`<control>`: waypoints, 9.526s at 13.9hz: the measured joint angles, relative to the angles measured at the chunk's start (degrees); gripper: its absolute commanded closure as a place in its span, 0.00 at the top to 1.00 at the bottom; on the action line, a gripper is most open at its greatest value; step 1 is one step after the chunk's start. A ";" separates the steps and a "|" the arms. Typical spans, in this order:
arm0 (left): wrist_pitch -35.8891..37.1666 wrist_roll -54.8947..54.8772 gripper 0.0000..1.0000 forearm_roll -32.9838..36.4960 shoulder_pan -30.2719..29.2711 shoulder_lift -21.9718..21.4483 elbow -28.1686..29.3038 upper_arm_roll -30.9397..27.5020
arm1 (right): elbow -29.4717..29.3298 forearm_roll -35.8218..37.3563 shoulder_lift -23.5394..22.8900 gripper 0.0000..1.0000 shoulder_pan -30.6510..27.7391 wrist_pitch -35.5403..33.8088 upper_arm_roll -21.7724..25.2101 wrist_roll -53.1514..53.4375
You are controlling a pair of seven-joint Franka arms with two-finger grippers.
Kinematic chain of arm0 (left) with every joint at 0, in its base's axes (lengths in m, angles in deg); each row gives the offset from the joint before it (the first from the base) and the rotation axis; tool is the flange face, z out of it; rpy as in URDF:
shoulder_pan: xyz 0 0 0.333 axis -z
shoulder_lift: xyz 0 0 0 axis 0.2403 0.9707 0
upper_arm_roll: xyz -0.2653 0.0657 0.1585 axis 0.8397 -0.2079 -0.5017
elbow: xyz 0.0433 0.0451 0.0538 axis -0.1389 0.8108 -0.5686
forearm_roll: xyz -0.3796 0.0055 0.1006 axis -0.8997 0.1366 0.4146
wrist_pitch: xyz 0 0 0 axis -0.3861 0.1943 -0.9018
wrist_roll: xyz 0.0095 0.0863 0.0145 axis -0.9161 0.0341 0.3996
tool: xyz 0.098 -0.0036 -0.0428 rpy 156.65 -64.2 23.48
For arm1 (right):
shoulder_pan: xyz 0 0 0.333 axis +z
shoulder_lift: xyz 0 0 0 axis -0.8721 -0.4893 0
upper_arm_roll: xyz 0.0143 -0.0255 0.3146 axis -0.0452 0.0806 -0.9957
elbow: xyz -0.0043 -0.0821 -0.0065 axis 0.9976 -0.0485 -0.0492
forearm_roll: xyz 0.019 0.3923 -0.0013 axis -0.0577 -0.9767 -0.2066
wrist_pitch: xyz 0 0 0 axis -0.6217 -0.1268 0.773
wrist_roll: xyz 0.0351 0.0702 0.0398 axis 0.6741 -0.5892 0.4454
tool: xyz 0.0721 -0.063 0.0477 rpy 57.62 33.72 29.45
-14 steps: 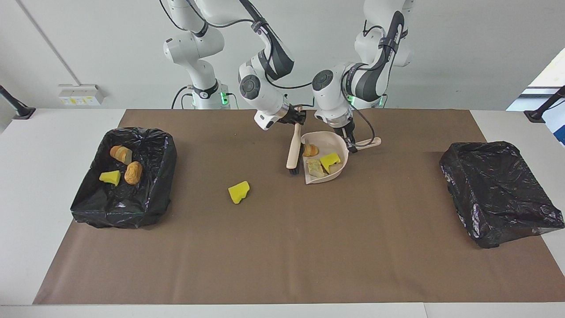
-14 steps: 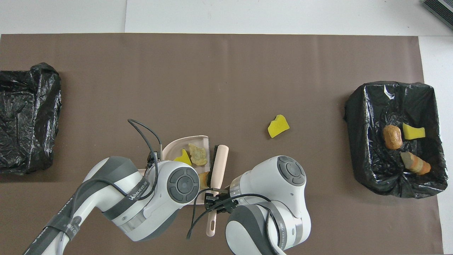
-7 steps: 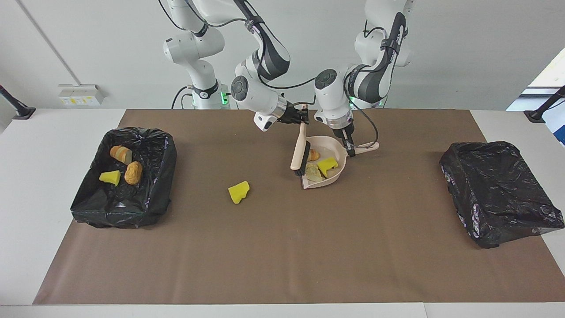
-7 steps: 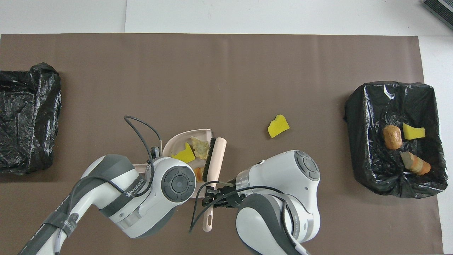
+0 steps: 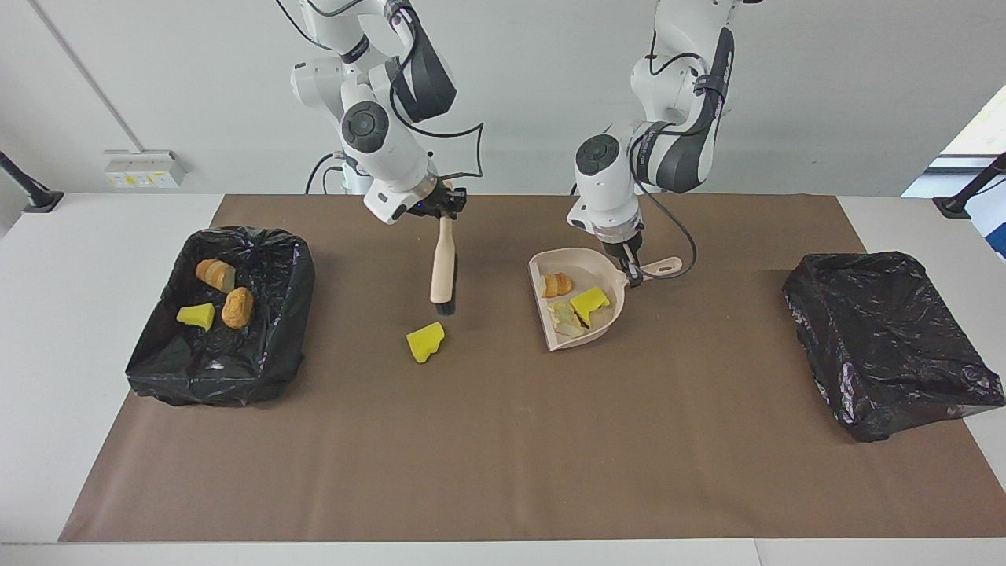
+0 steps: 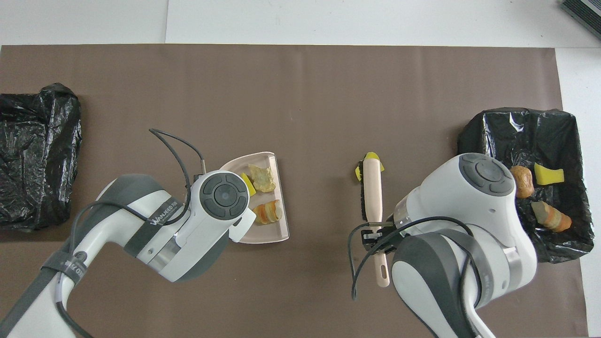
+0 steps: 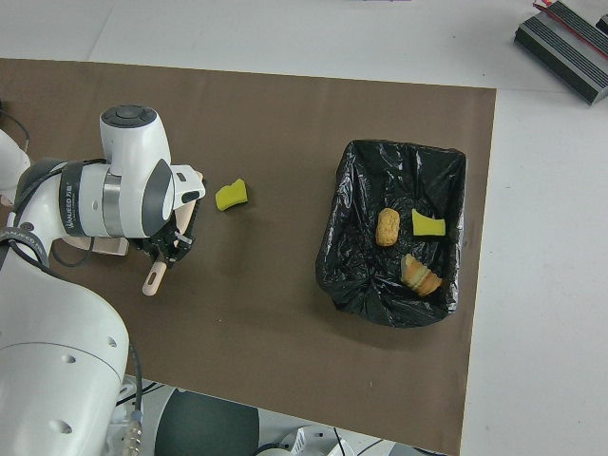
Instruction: Sweep and dump trash in bin
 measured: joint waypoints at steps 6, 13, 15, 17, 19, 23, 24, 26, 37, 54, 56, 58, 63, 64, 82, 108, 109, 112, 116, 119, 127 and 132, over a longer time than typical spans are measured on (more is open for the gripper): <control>1.22 0.16 0.00 -0.32 -0.58 5.12 -5.62 0.10 | -9.21 31.81 -11.33 0.00 -5.74 0.10 -0.04 -7.70; 3.00 5.70 0.00 3.90 4.45 8.33 -7.01 0.66 | -15.87 34.15 -23.26 0.00 -0.40 0.20 -0.98 -7.98; 4.01 5.73 0.00 4.69 4.64 8.38 -7.02 0.76 | -15.74 28.67 -23.16 0.00 0.49 0.47 -1.06 -7.98; 4.67 6.04 0.00 4.93 4.88 8.51 -7.00 0.80 | -14.45 21.65 -22.88 0.00 1.02 3.91 -1.37 -7.98; 5.16 6.61 0.00 5.11 5.13 8.56 -6.90 0.78 | -11.56 14.58 -22.74 0.00 2.59 9.66 -1.86 -7.98; 5.42 6.96 0.00 5.45 5.34 8.55 -6.65 0.78 | -9.32 0.24 -22.00 0.00 4.69 12.30 -4.38 -7.94; 5.42 7.02 0.00 5.58 5.42 8.54 -6.62 0.78 | -9.08 -3.42 -21.63 0.00 5.24 12.30 -5.16 -7.77; 5.43 7.22 0.00 5.65 5.49 8.50 -6.51 0.78 | -8.36 -9.98 -20.96 0.00 7.45 12.34 -5.65 -7.03; 4.17 5.46 0.00 5.63 4.62 8.16 -5.90 0.49 | -8.12 -13.69 -8.91 0.00 1.73 -1.65 -5.09 -0.57; 0.40 -33.80 0.00 -0.19 -39.37 -7.49 -8.78 -0.89 | -0.15 -6.92 -5.75 0.00 17.14 2.75 -5.82 20.38; -4.22 -37.83 0.00 -1.36 -46.62 -7.04 -9.29 -0.93 | 3.04 -6.92 -6.33 0.00 18.52 6.54 -5.83 21.36; -8.22 -45.93 0.00 -1.60 -52.45 -5.81 -10.56 -1.05 | 3.98 -6.92 -6.43 0.00 18.37 7.34 -5.57 23.32; -15.59 -52.83 0.00 7.48 -57.11 -0.47 -13.93 -1.10 | 5.45 -6.92 -6.61 0.00 18.36 9.14 -5.44 23.75; -17.18 -52.74 0.00 12.08 -57.08 0.30 -13.98 -0.96 | 5.74 -6.92 -6.62 0.00 18.39 9.14 -5.47 23.47; -0.65 -29.83 0.00 60.47 -46.94 2.73 -14.77 -0.21 | 6.01 -6.88 -7.41 1.00 18.45 12.48 -5.49 21.79; 21.14 17.31 0.00 2.42 -15.53 19.09 -32.78 4.29 | -22.84 14.03 2.18 1.00 -3.68 -8.17 17.18 -10.35; 22.62 21.88 0.00 0.17 -13.92 19.93 -34.32 4.30 | -22.81 14.02 2.18 1.00 -3.66 -9.17 17.97 -10.36; 27.06 37.22 0.00 -6.07 -8.86 25.09 -42.22 4.22 | -22.77 14.02 2.18 1.00 -3.01 -9.39 19.25 -10.83; 28.04 54.23 0.00 -13.15 -3.76 33.35 -51.26 3.84 | -23.83 14.03 2.17 1.00 -3.38 -11.02 19.45 -16.49; 27.70 64.30 0.00 -18.95 -1.32 36.27 -55.37 3.83 | -26.03 14.03 2.20 1.00 -3.75 -14.54 19.49 -18.44; 18.20 74.73 0.00 -23.81 0.65 36.76 -56.54 3.56 | -30.38 14.03 2.52 1.00 -3.60 -20.92 19.23 -18.59; 17.12 74.74 0.37 -23.87 0.65 37.00 -55.41 3.57 | -30.24 14.02 2.52 1.00 -3.57 -20.92 19.20 -18.59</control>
